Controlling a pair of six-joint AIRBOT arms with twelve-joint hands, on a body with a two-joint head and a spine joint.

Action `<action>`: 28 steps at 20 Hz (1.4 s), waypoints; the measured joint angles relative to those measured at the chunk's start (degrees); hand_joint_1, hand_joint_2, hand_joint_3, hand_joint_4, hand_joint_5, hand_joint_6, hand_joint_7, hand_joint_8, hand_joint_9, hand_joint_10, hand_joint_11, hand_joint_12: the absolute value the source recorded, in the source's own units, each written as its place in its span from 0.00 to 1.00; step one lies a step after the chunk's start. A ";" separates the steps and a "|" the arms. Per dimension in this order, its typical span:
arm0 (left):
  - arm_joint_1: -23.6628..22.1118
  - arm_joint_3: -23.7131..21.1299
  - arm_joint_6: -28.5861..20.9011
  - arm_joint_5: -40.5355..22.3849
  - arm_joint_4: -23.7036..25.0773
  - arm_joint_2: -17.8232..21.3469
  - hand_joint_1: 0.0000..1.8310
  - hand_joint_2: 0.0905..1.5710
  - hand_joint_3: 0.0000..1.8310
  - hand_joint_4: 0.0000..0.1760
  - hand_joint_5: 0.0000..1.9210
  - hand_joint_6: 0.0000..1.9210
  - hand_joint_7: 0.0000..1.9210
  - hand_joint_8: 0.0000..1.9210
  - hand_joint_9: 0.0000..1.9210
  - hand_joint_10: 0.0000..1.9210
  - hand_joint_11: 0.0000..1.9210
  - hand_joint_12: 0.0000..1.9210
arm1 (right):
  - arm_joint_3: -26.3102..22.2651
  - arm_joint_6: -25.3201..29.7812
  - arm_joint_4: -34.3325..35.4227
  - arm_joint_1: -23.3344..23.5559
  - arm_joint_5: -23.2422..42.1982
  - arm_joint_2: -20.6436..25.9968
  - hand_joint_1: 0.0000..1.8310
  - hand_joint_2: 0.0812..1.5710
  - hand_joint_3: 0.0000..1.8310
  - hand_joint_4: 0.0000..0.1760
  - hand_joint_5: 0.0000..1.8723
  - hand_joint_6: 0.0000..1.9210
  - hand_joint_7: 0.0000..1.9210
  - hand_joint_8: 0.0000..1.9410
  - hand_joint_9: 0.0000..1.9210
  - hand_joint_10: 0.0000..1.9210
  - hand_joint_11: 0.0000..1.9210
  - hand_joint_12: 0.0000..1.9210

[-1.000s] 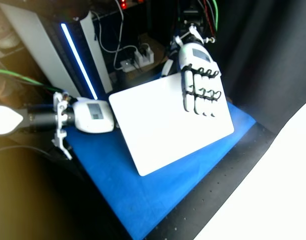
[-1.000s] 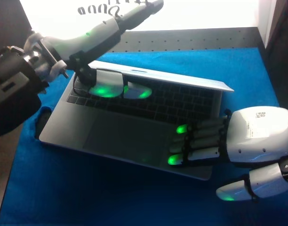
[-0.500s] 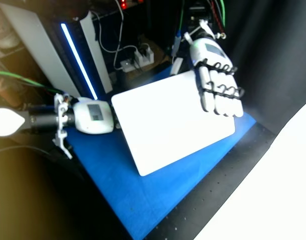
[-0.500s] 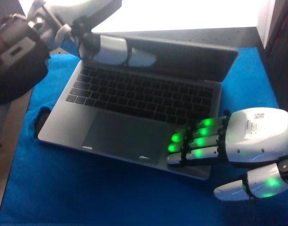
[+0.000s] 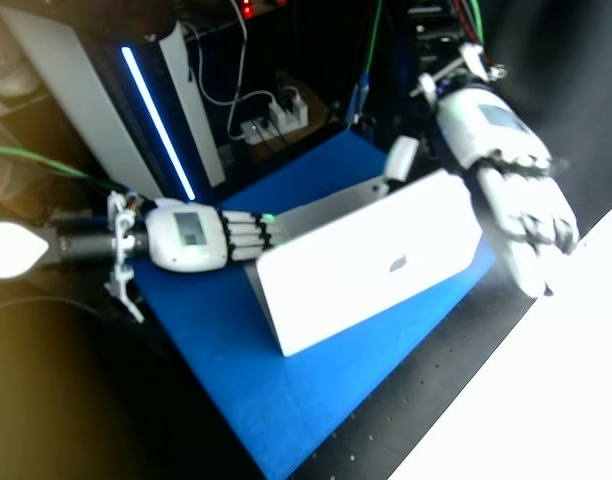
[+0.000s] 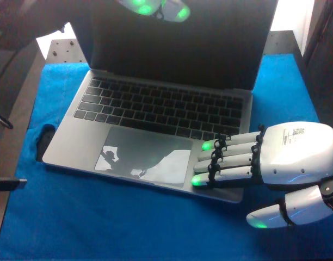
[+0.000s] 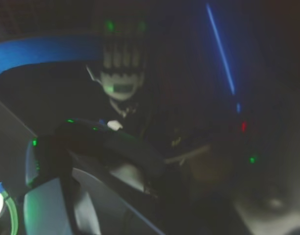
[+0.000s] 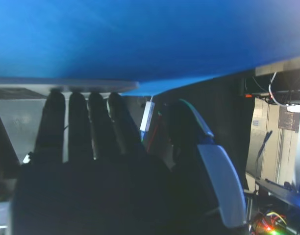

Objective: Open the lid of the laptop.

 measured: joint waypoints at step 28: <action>-7.34 19.19 24.92 19.96 -22.36 -9.55 0.39 0.63 0.00 0.00 0.00 0.00 0.00 0.00 0.00 0.00 0.03 0.01 | 2.08 0.07 -0.61 1.64 0.35 -1.01 0.00 0.93 0.00 0.00 0.03 0.00 0.01 0.00 0.00 0.00 0.00 0.00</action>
